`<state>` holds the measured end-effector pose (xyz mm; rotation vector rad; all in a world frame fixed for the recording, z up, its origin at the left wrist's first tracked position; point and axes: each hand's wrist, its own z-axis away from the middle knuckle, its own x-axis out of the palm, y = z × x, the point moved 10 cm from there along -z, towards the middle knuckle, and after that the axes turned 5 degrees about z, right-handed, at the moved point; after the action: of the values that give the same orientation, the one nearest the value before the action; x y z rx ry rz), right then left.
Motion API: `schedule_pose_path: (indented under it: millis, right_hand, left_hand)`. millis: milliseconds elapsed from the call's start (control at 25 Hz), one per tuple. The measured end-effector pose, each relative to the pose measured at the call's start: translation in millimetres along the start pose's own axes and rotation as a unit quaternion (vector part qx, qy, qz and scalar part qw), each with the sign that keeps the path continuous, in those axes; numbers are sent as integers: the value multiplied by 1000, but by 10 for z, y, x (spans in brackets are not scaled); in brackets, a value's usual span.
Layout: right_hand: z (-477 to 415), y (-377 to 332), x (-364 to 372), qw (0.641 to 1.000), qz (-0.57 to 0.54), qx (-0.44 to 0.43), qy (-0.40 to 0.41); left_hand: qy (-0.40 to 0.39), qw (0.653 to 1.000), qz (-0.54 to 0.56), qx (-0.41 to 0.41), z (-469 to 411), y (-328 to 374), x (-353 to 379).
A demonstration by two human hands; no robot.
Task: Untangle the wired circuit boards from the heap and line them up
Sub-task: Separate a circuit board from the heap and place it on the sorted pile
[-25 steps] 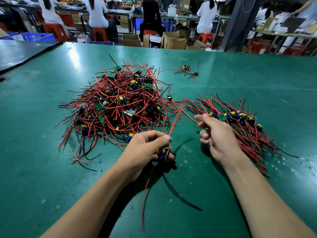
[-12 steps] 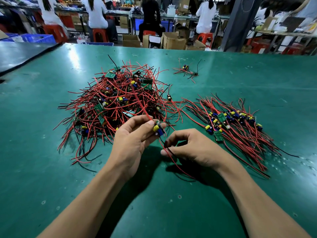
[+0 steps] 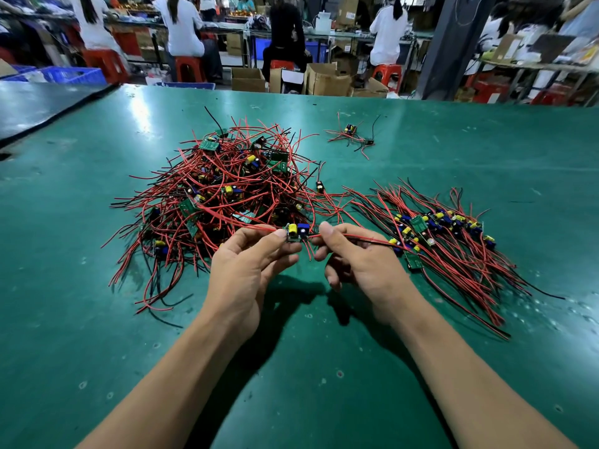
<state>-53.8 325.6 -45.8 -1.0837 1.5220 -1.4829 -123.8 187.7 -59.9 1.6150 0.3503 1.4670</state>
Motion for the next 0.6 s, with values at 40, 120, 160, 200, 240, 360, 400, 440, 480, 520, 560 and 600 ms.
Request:
schedule_pose_path:
  millis: [40, 120, 160, 200, 240, 360, 400, 440, 480, 520, 560, 600]
  right_hand:
    - [-7, 13, -29, 999, -31, 9, 17]
    - [-13, 31, -66, 997, -66, 19, 32]
    - [-15, 32, -76, 996, -82, 25, 30]
    - [-18, 37, -82, 994, -100, 35, 24]
    - [-16, 48, -85, 991, -120, 51, 14]
    - [20, 55, -14, 976, -191, 94, -42]
    - [40, 46, 36, 969, -214, 99, -71]
    - [66, 31, 102, 962, -232, 102, -104]
    - [96, 23, 159, 957, -236, 106, -132]
    - [123, 24, 208, 956, -222, 111, -153]
    - [142, 45, 231, 960, -194, 118, -163]
    - [150, 72, 241, 964, -163, 127, -166]
  left_hand:
    - [-11, 1000, 3, -3, 9, -14, 32]
    - [-31, 999, 5, -12, 13, -39, 83]
    - [-42, 999, 12, -22, 6, -56, 99]
    - [-55, 997, 23, -39, -1, -85, 114]
    - [-70, 995, 31, -61, 3, -120, 129]
    - [-113, 986, 16, -125, 62, -280, 178]
    - [-123, 983, 6, -139, 86, -335, 194]
    - [-135, 979, -12, -150, 105, -375, 219]
    - [-151, 975, -38, -161, 122, -402, 252]
    - [-171, 968, -67, -173, 136, -426, 285]
    - [-187, 960, -88, -187, 152, -445, 312]
    - [-195, 955, -95, -200, 164, -455, 326]
